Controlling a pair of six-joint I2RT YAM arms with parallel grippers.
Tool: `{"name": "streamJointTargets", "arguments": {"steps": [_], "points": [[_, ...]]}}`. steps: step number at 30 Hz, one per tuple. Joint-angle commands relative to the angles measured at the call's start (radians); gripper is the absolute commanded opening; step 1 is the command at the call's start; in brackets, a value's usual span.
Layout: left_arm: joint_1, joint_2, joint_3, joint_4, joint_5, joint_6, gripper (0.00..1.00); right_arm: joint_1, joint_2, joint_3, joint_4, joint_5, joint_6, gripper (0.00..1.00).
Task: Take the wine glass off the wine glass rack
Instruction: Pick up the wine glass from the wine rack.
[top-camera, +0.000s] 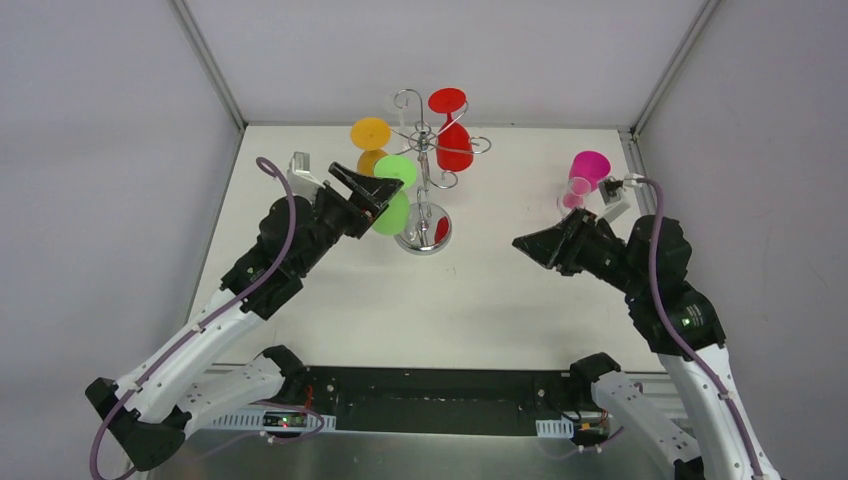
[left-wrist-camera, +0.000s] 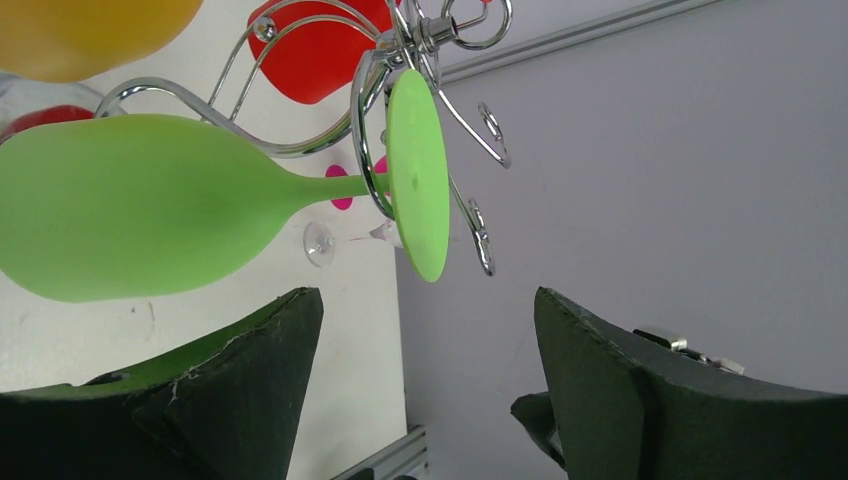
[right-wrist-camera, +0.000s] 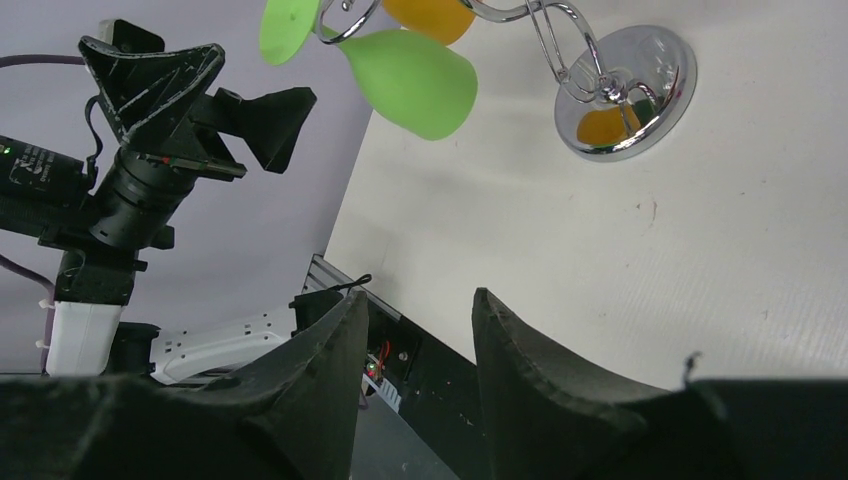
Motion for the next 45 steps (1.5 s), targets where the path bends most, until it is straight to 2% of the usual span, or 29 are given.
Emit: {"name": "streamJointTargets", "arguments": {"steps": [1, 14, 28, 36, 40, 45], "points": [[0.011, 0.022, 0.041, 0.110, 0.011, -0.042, 0.78, 0.005, -0.031, -0.005, 0.023, -0.010, -0.005, 0.45], [0.018, 0.089, 0.044, 0.185, 0.002, -0.074, 0.50, 0.005, -0.092, -0.030, -0.016, 0.000, -0.025, 0.43], [0.026, 0.113, 0.039, 0.216, -0.001, -0.084, 0.29, 0.005, -0.125, -0.039, -0.047, 0.015, -0.052, 0.43], [0.034, 0.120, 0.037, 0.225, 0.006, -0.085, 0.06, 0.006, -0.127, -0.044, -0.052, 0.029, -0.067, 0.43], [0.040, 0.120, 0.035, 0.222, 0.011, -0.087, 0.00, 0.005, -0.126, -0.043, -0.052, 0.037, -0.073, 0.43], [0.051, 0.112, 0.037, 0.216, 0.012, -0.088, 0.00, 0.005, -0.120, -0.040, -0.051, 0.038, -0.075, 0.42]]}}
